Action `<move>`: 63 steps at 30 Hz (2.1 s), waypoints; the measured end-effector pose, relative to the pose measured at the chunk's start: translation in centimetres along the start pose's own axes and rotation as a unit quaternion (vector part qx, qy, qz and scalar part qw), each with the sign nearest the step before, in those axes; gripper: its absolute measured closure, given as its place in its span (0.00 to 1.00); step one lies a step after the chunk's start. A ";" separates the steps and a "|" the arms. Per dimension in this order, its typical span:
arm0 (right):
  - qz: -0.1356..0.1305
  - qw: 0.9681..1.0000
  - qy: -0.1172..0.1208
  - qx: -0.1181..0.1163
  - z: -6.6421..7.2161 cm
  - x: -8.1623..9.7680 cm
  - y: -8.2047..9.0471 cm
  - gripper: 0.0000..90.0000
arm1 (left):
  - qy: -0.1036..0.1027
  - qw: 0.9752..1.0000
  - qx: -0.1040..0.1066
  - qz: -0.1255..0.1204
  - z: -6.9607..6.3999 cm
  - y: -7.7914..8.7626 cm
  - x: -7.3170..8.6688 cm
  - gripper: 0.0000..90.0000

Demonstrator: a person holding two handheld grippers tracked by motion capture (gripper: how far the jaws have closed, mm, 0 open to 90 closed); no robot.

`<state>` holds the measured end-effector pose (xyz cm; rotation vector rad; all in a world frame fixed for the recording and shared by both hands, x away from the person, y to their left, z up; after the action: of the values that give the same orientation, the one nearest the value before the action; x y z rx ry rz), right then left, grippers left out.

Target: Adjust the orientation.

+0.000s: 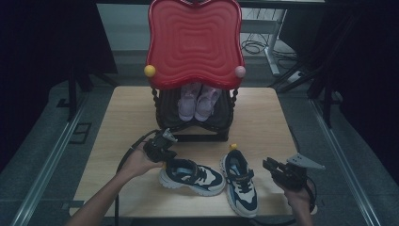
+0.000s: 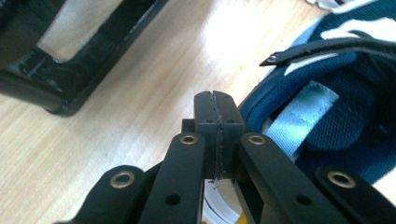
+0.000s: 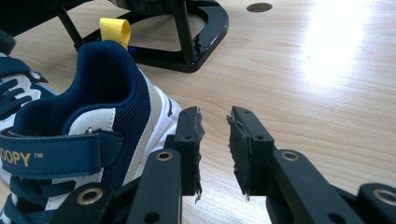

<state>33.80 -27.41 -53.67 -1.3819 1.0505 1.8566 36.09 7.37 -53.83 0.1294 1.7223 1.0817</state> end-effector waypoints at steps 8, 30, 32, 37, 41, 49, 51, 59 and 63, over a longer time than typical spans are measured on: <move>0.001 1.000 0.001 0.001 0.0 0.0 -0.1 0.81 | -0.008 1.000 -0.003 -0.006 -1.1 1.6 1.6 1.00; 0.000 1.000 -0.003 0.001 0.1 0.1 -0.2 0.81 | 0.017 0.999 0.028 -0.032 -3.8 4.2 4.3 1.00; 0.001 1.000 -0.002 -0.001 0.1 0.1 -0.2 0.81 | 0.019 0.999 0.030 -0.033 -4.0 4.3 4.4 1.00; 0.001 1.000 -0.001 -0.001 0.1 0.1 -0.3 0.81 | 0.020 0.999 0.036 -0.033 -4.4 4.5 4.6 1.00; 0.002 1.000 -0.002 0.000 0.1 0.1 -0.3 0.81 | 0.025 0.998 0.041 -0.039 -4.4 4.7 4.6 1.00; 0.001 1.000 -0.003 0.000 0.1 0.1 -0.2 0.81 | 0.041 0.996 0.038 -0.064 -3.6 5.1 3.8 0.97; 0.001 1.000 -0.003 0.001 0.1 0.1 -0.2 0.81 | 0.043 0.996 0.041 -0.071 -3.6 5.2 3.4 0.96; 0.001 1.000 -0.003 0.000 0.1 0.1 -0.2 0.81 | 0.026 0.995 0.053 -0.087 -4.3 5.2 1.1 0.93; 0.001 1.000 -0.003 0.000 0.0 0.1 -0.2 0.81 | 0.021 0.993 0.078 -0.089 -4.9 4.7 0.3 0.82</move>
<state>33.88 -27.28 -53.85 -1.3745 1.0503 1.8608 30.18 7.38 -50.50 0.0503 1.8181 0.8237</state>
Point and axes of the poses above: each handheld gripper's, and its own axes: y roughly backward along the jaws, x roughly out of its underside, z roughly to its left, the point moved 10 cm from there along -y, roughly forward along the jaws, and after that the axes turned 15 degrees about -z, right-handed, at the moved point
